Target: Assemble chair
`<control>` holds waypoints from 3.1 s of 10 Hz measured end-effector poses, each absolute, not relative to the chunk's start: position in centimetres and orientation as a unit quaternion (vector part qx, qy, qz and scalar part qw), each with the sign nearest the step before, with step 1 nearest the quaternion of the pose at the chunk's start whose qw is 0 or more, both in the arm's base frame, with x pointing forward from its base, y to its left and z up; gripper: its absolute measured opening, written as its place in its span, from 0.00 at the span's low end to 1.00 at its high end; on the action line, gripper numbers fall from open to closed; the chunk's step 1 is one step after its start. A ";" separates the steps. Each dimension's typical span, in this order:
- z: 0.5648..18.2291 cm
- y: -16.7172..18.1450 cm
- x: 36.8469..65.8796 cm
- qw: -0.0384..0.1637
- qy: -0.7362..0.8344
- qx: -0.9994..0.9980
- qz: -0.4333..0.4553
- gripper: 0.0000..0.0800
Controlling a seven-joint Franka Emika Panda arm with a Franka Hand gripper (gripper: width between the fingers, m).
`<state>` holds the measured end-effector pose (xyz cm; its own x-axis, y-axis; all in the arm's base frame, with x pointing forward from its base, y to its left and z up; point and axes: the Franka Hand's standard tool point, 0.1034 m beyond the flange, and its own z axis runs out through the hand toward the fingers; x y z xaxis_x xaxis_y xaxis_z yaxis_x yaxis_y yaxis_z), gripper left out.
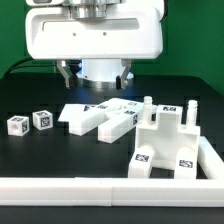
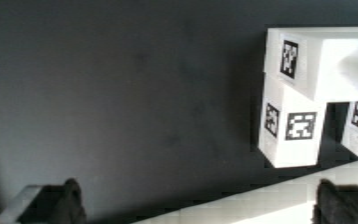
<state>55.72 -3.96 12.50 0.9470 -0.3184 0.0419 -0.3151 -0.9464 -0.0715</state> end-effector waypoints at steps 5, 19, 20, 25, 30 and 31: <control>6.6 -2.4 49.1 0.036 0.251 -0.967 0.008 0.81; 0.6 1.0 44.5 0.012 0.281 -0.959 0.026 0.66; 0.6 1.0 44.4 0.012 0.281 -0.959 0.027 0.47; 1.2 -4.1 48.4 0.024 0.186 -0.982 0.009 0.35; 1.0 -6.4 53.3 0.033 0.194 -0.981 0.001 0.35; 1.3 -6.3 53.8 0.033 0.189 -0.981 -0.005 0.35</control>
Offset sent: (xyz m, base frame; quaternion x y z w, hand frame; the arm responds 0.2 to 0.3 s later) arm -0.0544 0.0164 -0.0531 0.0026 -0.0360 0.0827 0.9959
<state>53.81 -6.27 1.30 0.9287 -0.3709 -0.0028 -0.3702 -0.9265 -0.0668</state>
